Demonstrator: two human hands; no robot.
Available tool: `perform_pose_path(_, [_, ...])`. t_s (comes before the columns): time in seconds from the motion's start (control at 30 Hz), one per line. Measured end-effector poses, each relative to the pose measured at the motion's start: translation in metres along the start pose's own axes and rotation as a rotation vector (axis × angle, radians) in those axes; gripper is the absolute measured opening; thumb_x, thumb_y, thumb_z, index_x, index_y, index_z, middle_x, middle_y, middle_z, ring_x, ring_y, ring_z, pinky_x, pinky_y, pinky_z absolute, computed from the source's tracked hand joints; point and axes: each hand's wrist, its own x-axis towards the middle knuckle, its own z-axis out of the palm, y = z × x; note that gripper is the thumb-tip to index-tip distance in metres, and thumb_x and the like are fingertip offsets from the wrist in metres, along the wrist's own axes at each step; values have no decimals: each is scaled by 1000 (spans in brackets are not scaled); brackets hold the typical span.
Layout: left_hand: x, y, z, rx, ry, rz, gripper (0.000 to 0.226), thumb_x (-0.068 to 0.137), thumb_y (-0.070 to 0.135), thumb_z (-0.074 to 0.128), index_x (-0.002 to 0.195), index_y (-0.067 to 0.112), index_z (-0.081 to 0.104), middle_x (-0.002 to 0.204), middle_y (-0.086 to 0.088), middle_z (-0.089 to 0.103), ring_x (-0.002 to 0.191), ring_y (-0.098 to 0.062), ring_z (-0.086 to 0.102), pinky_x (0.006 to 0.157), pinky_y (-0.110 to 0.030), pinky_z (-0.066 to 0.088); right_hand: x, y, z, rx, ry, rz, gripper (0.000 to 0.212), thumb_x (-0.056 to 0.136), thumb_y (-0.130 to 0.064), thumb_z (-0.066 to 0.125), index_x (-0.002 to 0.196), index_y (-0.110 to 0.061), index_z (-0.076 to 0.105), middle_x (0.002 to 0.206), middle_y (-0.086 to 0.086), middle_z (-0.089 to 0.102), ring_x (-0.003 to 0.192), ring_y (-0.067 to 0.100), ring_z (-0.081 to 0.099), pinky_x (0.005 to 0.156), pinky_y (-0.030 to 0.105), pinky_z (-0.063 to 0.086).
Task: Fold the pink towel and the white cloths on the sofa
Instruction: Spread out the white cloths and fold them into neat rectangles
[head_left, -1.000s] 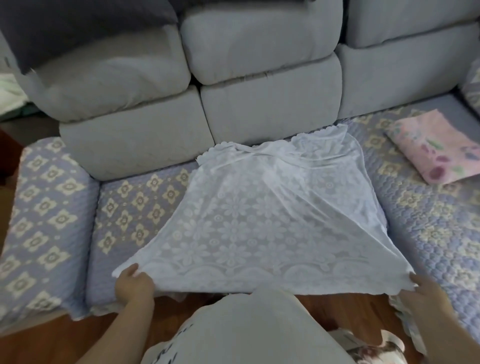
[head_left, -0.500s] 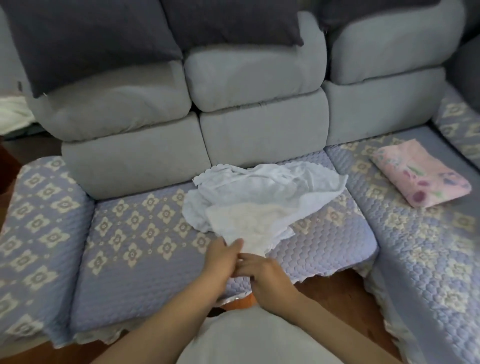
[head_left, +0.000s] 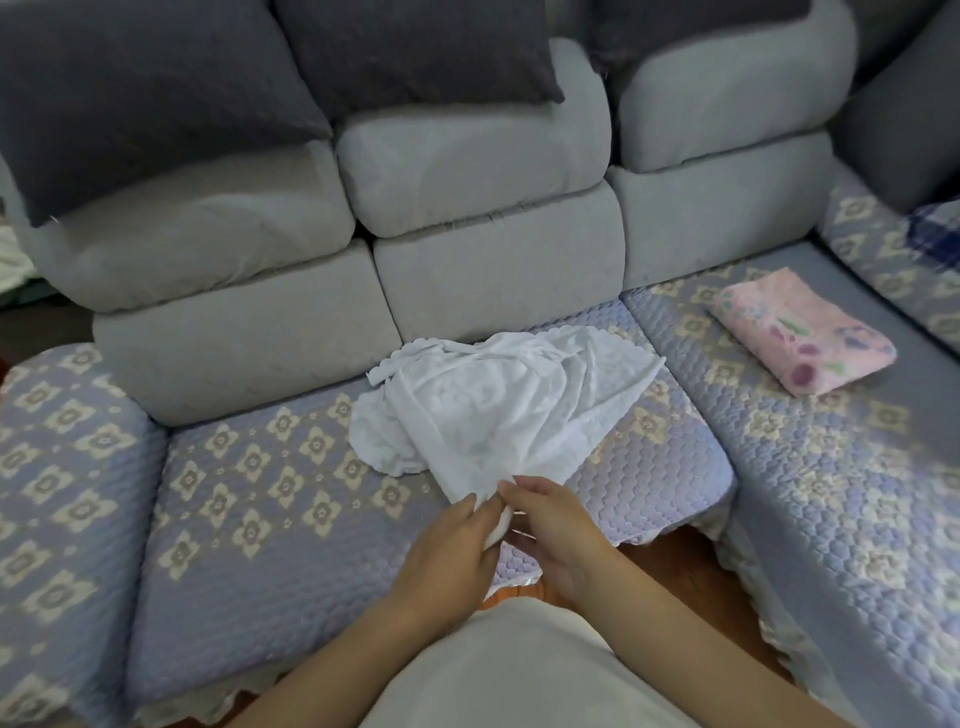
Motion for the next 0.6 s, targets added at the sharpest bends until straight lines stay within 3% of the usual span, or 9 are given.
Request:
perform_pose_path(0.13, [-3, -2, 3, -28, -32, -112, 58, 101, 25, 50, 156, 32, 32, 147, -1, 47, 126, -21, 51, 99, -28, 44, 7, 2, -13, -26, 228, -81, 22, 93, 0, 54, 111, -6, 66, 103, 15, 75, 95, 28, 73, 74, 29, 59])
perform_pose_path(0.2, [-6, -6, 3, -33, -20, -126, 56, 101, 23, 51, 154, 31, 36, 146, 1, 49, 125, -19, 52, 97, -25, 43, 6, 0, -14, -7, 275, -136, 28, 90, 4, 50, 111, -8, 64, 107, 14, 72, 98, 27, 72, 79, 32, 61])
perform_pose_path(0.3, [-7, -6, 1, -16, -46, -110, 54, 99, 19, 50, 151, 33, 42, 136, 1, 55, 117, -20, 56, 92, -29, 48, 3, -1, -13, 331, 174, -110, 41, 87, 9, 44, 121, -3, 61, 118, 18, 68, 107, 30, 67, 94, 42, 57])
perform_pose_path(0.4, [-5, -3, 4, -25, -62, -65, 48, 93, 11, 48, 134, 34, 55, 102, 2, 56, 95, -23, 59, 68, -24, 41, 1, 3, -13, 685, -31, -21, 41, 94, -1, 44, 132, 8, 57, 139, 26, 57, 130, 38, 56, 114, 50, 41])
perform_pose_path(0.5, [-6, 2, 2, -36, -75, -74, 44, 93, 9, 47, 130, 30, 57, 89, 9, 43, 83, -16, 50, 62, -18, 30, -6, -3, -9, 654, -117, -78, 37, 104, -18, 51, 136, 0, 57, 135, 20, 63, 127, 34, 60, 114, 50, 40])
perform_pose_path(0.6, [-9, 1, 1, -44, -85, -122, 37, 99, 17, 49, 134, 25, 57, 105, 3, 57, 92, -15, 55, 69, -16, 34, -13, -9, -10, 485, -88, -157, 27, 98, -7, 60, 124, -5, 64, 123, 16, 70, 113, 29, 69, 104, 47, 50])
